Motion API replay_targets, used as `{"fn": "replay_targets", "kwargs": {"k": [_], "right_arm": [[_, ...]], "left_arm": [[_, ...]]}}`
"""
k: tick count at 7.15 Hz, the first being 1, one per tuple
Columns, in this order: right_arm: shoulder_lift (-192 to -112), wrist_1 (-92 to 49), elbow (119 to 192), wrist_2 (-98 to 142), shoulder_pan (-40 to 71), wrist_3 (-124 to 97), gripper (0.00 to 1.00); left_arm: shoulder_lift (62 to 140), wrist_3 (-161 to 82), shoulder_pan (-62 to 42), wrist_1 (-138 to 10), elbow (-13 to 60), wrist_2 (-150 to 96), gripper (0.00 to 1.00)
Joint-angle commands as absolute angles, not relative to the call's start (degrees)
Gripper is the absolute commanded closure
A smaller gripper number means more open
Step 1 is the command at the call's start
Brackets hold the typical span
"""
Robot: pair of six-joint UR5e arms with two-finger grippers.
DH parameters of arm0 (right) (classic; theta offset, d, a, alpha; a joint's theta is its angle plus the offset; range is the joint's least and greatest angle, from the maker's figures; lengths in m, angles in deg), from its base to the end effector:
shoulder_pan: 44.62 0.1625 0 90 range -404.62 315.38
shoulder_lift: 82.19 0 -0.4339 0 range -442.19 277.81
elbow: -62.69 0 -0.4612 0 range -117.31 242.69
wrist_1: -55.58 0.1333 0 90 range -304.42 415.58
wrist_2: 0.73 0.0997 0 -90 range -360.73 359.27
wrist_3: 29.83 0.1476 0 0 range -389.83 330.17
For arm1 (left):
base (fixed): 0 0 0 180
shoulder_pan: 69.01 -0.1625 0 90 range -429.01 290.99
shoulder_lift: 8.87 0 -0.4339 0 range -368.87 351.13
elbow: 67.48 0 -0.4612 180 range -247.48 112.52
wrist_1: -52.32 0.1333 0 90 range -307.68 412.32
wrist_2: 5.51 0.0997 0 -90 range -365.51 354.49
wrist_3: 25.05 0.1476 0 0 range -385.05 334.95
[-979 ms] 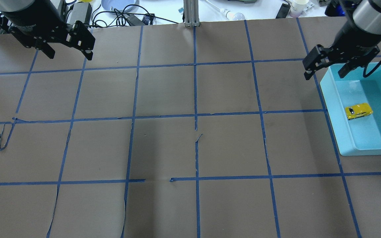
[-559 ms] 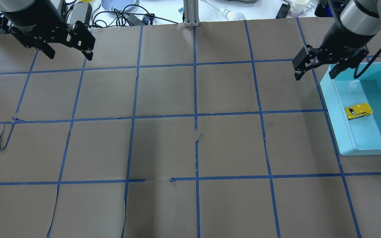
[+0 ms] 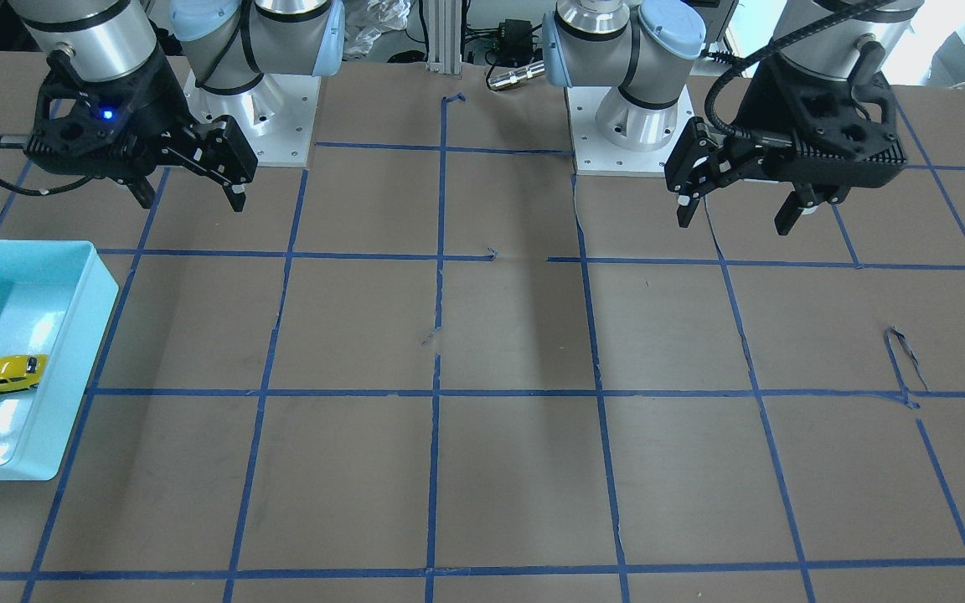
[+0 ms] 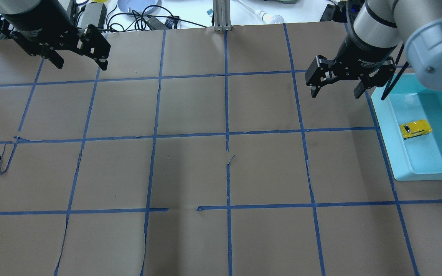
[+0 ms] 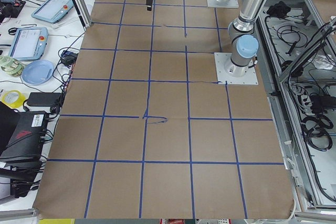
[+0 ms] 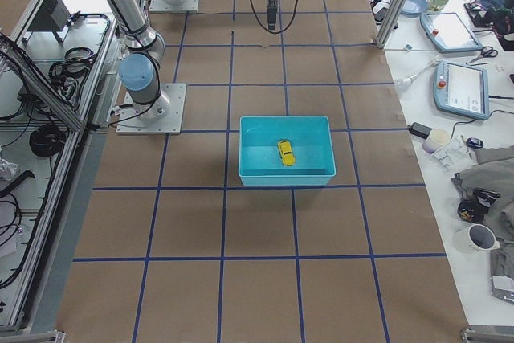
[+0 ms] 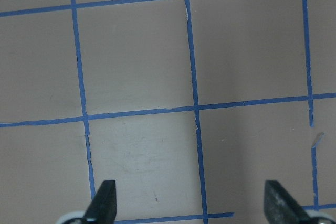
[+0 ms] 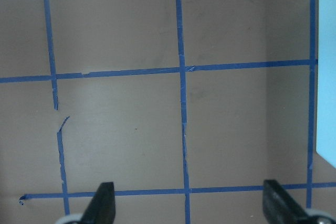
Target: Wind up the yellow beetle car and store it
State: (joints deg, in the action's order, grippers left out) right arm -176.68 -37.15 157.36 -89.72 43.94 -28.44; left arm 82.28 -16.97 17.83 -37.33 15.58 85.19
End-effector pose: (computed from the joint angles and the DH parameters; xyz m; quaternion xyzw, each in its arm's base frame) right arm 0.1225 -0.5366 0.4506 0.0245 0.9994 -0.0223 0.0088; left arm -0.0992 -0.5888 0.5068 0.0425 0.9976 -0.0527 0.0113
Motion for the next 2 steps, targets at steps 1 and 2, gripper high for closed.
{"fn": "replay_targets", "kwargs": {"k": [1, 2], "right_arm": [[-177.5, -35.3, 157.6, -93.4, 44.1, -28.2, 0.0], [-177.6, -35.2, 157.6, -93.3, 44.1, -26.4, 0.0]], "left_arm": [[82.3, -17.0, 17.8, -37.3, 15.6, 85.2, 0.0], [82.3, -17.0, 17.8, -37.3, 15.6, 85.2, 0.0]]}}
